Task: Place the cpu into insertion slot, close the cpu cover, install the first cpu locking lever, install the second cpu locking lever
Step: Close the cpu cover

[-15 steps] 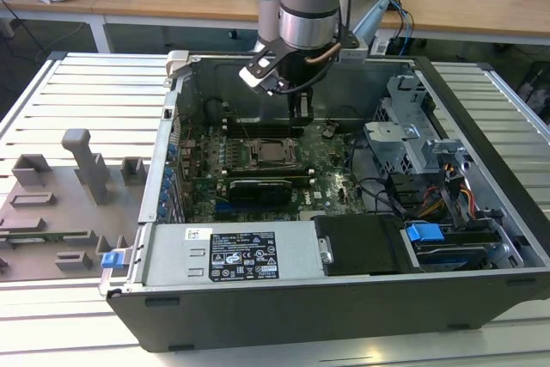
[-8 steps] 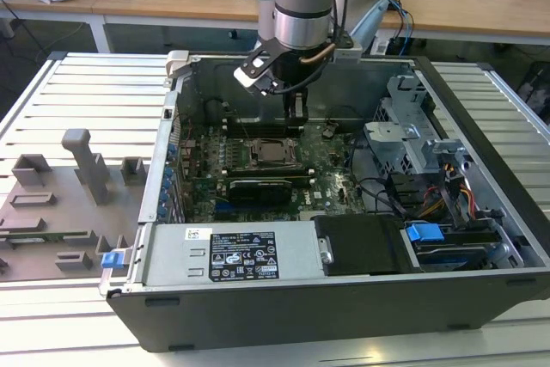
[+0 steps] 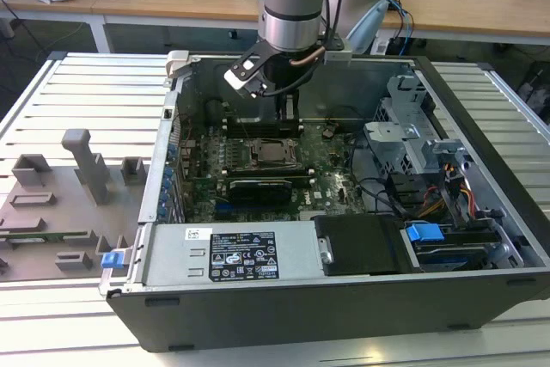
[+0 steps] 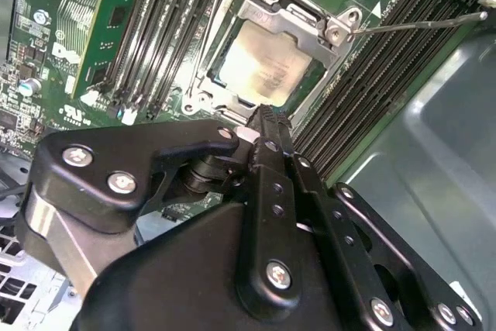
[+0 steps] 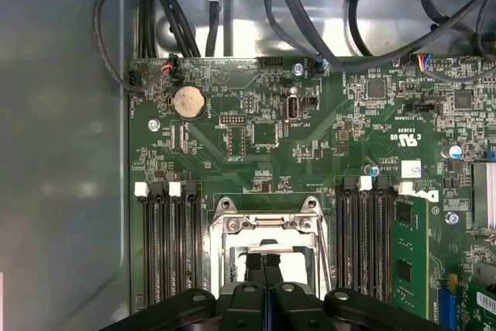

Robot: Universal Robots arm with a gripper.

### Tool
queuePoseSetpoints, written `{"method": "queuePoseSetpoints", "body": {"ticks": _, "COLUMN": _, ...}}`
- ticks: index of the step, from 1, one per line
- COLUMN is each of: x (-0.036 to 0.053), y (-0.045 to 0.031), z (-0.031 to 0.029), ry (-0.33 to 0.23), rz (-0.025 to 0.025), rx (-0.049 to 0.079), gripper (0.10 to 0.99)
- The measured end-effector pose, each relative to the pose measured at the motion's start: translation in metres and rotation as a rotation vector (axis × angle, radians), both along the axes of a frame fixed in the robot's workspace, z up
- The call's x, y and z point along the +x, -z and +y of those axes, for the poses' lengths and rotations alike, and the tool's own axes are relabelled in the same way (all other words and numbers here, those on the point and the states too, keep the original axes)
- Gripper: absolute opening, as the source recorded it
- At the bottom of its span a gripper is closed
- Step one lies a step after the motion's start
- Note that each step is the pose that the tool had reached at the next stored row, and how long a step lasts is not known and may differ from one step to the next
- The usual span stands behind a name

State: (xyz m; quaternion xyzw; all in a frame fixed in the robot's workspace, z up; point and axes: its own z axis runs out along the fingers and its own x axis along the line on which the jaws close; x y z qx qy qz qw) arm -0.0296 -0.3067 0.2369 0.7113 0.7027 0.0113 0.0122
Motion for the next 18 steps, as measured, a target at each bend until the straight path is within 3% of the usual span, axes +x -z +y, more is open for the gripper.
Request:
{"method": "queuePoseSetpoints", "body": {"ticks": 8, "x": -0.0051, "y": 0.0117, "z": 0.0, "ry": 0.0, "rz": 0.0, "rx": 0.0, "gripper": 0.106}}
{"method": "queuePoseSetpoints", "body": {"ticks": 13, "x": -0.0181, "y": 0.0179, "z": 0.0, "ry": 0.0, "rz": 0.0, "rx": 0.0, "gripper": 0.106}}
{"method": "queuePoseSetpoints", "body": {"ticks": 18, "x": -0.0366, "y": 0.0275, "z": -0.0001, "ry": 0.0, "rz": 0.0001, "rx": 0.0, "gripper": 0.106}}
